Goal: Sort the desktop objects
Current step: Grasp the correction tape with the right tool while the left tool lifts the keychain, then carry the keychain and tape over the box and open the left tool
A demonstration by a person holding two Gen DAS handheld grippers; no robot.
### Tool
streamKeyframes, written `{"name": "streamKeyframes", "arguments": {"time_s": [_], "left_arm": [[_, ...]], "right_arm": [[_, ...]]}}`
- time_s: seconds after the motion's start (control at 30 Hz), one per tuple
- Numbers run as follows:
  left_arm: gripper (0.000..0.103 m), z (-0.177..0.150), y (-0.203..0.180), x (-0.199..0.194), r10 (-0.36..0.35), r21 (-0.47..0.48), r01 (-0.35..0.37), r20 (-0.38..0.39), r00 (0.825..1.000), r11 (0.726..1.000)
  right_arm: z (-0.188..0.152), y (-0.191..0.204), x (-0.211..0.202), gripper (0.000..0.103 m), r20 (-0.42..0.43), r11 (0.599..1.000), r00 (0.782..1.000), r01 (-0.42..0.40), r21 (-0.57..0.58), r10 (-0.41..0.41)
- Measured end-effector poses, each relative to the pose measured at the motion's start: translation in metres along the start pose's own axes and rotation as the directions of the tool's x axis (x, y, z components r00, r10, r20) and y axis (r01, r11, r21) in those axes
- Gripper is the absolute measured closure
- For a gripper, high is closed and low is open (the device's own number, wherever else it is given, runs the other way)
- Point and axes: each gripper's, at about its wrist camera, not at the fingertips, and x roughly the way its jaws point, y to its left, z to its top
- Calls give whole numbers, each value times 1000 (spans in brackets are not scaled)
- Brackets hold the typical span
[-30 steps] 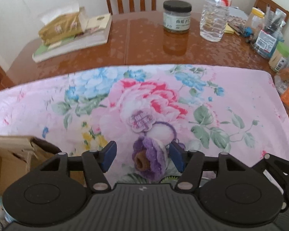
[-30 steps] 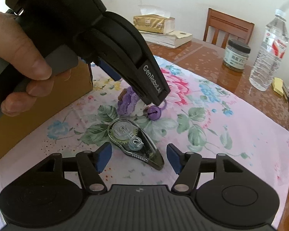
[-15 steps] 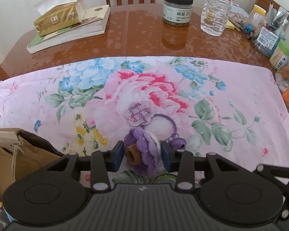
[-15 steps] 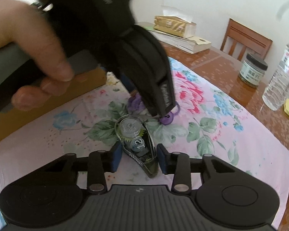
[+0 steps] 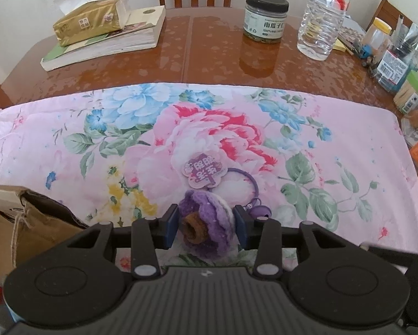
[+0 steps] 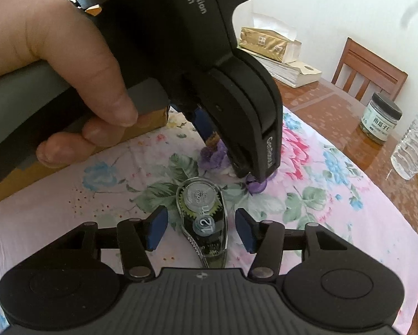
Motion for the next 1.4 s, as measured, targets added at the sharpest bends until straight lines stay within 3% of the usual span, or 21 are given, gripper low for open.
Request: {"name": "streamKeyframes", "arguments": {"time_s": [0.03,0.3,0.77,1.4], "left_arm": [[63,0,0,0,3,-1,-3,2,1000,1000],[66,-2,1,-16,4,10,-4,16,1000,1000],[67,-9,0,-74,-66,88,62,43,997,994],[67,-36,0,-182,-195,296,167,68,978,941]], "right_arm": [[0,-1,0,60,-1,1000,1000,-11,7,11],[-3,-1,-10,60,0,1000,1000,-14,6,14],[-2,-19,-57,60,-5,999,999,-41,32,41],[17,-8,-121,60,-54,990,996,-74,-123,68]]}}
